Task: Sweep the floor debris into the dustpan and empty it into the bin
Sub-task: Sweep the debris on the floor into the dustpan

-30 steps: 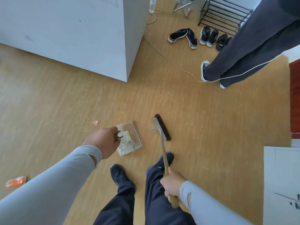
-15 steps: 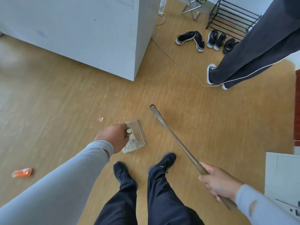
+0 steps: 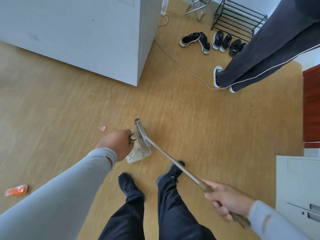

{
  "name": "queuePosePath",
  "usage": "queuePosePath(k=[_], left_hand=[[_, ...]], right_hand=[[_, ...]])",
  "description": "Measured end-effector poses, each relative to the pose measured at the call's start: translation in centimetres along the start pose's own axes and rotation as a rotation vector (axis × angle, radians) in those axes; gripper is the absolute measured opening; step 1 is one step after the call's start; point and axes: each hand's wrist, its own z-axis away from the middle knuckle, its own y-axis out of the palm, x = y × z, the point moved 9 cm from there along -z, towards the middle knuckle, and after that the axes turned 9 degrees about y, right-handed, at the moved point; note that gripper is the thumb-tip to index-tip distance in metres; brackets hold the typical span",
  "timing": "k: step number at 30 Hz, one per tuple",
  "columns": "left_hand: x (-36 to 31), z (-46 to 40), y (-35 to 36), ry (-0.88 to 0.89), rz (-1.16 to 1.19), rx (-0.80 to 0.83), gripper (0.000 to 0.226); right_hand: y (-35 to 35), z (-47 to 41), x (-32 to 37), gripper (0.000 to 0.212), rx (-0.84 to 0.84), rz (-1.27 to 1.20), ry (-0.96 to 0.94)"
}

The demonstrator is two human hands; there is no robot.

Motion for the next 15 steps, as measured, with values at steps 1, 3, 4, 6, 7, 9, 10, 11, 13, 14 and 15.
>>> queuePosePath(k=[1,3,4,6,7,9,10,11,13,14,15], left_hand=[[0.1,0.1,0.0,0.005,0.011,0.0,0.021],[0.3,0.2,-0.4,0.016,0.014,-0.013,0.019],[0.6,0.5,-0.6,0.015,0.011,-0.016,0.018],[1.8,1.5,-0.7,0.001,0.027,0.001,0.016],[2.5,2.2,-0.7,-0.005,0.038,0.011,0.015],[3.6,3.9,-1.1,0.002,0.036,0.019,0.014],[3.9,4.8,-1.3,0.01,0.023,0.029,0.015],[4.1,5.7,-1.4,0.017,0.001,0.04,0.016],[4.2,7.0,-1.1,0.021,-0.058,0.061,0.018],[4.1,7.5,-0.5,0.015,-0.085,0.072,0.019],[4.1,7.9,0.5,0.008,-0.101,0.087,0.019]], right_hand=[[-0.6,0.9,-0.9,0.066,-0.023,-0.026,-0.003],[-1.1,1.9,-2.2,0.066,-0.075,-0.04,-0.018],[-1.4,2.0,-2.7,0.067,-0.12,-0.048,-0.022],[-1.7,2.1,-2.8,0.069,-0.222,-0.046,-0.045],[-1.9,1.7,-2.9,0.07,-0.276,-0.043,-0.035],[-2.0,0.5,-3.1,0.07,-0.351,-0.061,0.004],[-2.1,-0.2,-3.1,0.07,-0.372,-0.042,0.014],[-2.1,-1.0,-3.0,0.069,-0.395,-0.026,0.017],[-1.1,-2.3,-2.9,0.063,-0.404,0.053,0.017],[-0.4,-3.4,-3.1,0.059,-0.401,0.09,0.007],[0.5,-4.1,-3.3,0.054,-0.406,0.122,0.026]])
